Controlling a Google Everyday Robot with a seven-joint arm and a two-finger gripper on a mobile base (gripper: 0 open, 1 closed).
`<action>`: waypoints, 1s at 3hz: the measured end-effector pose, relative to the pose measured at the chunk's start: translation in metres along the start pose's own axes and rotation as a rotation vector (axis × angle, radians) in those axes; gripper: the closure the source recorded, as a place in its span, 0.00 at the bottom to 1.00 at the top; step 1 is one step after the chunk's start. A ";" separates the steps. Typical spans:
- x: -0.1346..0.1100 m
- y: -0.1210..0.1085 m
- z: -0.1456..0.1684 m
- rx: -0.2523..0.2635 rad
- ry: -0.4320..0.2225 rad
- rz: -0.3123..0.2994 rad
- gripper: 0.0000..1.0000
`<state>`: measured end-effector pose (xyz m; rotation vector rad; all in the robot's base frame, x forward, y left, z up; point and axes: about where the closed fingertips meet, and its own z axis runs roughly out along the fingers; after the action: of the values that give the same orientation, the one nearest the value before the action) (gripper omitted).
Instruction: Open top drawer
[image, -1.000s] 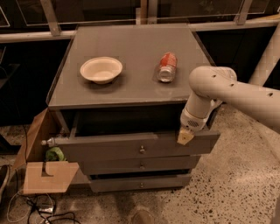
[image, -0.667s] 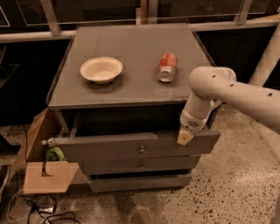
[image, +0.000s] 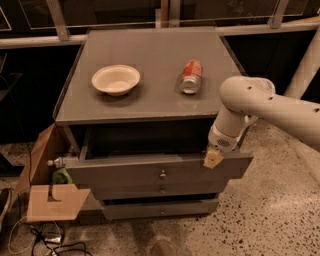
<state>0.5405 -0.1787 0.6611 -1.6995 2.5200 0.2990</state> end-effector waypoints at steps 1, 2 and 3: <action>0.010 0.006 -0.005 0.002 -0.009 0.021 1.00; 0.018 0.013 -0.009 0.001 -0.017 0.038 1.00; 0.026 0.022 -0.013 -0.002 -0.023 0.054 1.00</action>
Offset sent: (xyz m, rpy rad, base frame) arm -0.0636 -0.0487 0.0404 0.0484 0.0006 -0.1268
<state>0.5113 -0.1971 0.6715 -1.6218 2.5531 0.3230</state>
